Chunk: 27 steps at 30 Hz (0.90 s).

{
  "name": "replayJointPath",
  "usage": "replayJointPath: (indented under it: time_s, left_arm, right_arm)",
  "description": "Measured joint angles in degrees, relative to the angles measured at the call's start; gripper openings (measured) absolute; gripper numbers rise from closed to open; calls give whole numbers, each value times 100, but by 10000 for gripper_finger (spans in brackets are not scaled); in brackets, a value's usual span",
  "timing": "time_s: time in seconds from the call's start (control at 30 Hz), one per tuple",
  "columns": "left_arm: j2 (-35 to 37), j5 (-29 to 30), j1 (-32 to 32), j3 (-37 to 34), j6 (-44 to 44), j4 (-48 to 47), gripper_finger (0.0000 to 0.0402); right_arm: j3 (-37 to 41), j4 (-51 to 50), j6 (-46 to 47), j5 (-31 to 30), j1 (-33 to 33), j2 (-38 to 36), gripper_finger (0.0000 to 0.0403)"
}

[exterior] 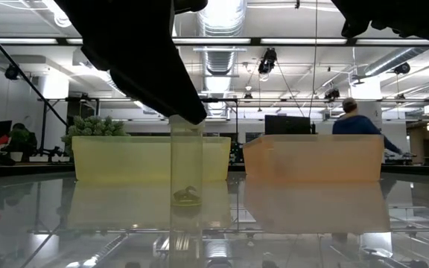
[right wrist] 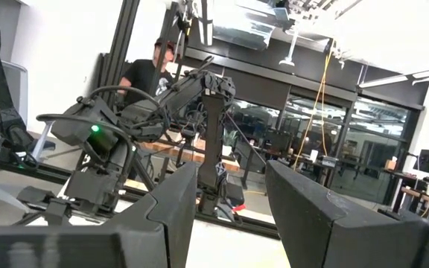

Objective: Pick and place medicine bottles into bin by pill shape (circle, oval)
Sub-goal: Put the yellow pill bottle into the yellow bin

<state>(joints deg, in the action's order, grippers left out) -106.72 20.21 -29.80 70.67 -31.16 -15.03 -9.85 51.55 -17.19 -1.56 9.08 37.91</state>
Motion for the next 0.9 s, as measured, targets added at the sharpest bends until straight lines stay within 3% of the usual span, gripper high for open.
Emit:
replayJointPath:
  time_s: [0.3,0.67,0.9]
  left_arm:
    - [4,61,-4,0,10,-8,83]
    - [13,-15,13,5,30,-394,58]
    - [263,-762,-25,454,-327,-811,34]
  right_arm:
    - [0,-2,-30,0,0,0,155]
    - [0,0,-39,0,0,0,155]
    - [-2,-2,-42,-2,0,0,155]
